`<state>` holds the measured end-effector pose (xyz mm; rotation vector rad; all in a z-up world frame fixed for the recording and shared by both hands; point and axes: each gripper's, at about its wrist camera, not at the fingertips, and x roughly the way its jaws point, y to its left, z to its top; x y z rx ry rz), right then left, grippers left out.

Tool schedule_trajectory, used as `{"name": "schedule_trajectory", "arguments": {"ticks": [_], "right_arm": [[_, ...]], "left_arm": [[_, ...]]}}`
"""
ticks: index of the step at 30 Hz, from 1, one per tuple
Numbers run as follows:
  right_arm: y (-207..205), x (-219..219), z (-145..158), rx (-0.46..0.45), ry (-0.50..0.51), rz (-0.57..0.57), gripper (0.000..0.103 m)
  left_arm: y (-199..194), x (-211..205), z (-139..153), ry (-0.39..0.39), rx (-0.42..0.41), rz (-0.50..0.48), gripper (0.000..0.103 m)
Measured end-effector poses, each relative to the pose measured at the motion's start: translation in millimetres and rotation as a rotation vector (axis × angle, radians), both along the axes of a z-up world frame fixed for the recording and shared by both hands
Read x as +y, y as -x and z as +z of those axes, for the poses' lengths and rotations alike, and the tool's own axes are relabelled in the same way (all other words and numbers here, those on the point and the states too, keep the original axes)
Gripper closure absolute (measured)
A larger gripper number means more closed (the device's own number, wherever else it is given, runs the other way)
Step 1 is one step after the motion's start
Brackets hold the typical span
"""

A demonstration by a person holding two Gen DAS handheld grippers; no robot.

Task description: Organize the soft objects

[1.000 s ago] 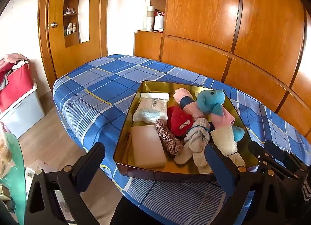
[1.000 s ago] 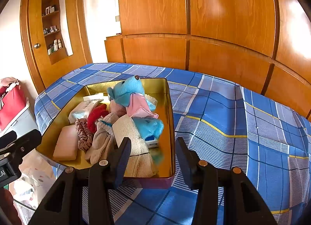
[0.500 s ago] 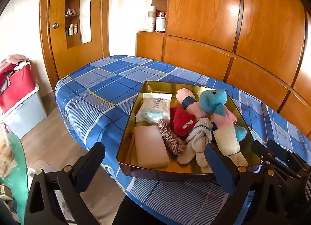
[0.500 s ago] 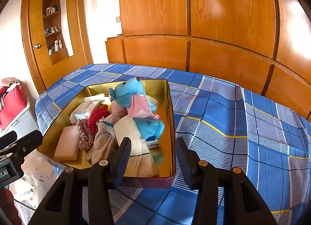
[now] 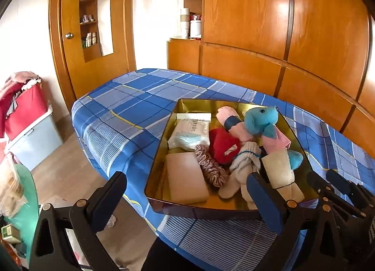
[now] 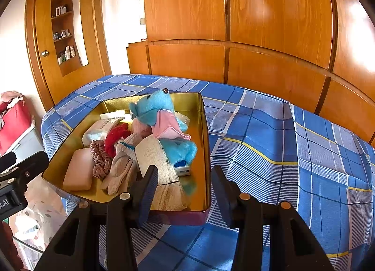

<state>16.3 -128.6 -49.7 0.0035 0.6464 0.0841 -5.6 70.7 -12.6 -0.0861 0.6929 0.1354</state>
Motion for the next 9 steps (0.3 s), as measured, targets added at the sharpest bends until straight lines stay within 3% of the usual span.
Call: {"name": "schedule_trajectory", "arguments": {"ticks": [9], "right_arm": [[-0.3, -9.4, 1.0, 0.002, 0.003, -0.008, 0.056]], "left_arm": [[0.3, 2.3, 0.8, 0.028, -0.023, -0.005, 0.002]]}}
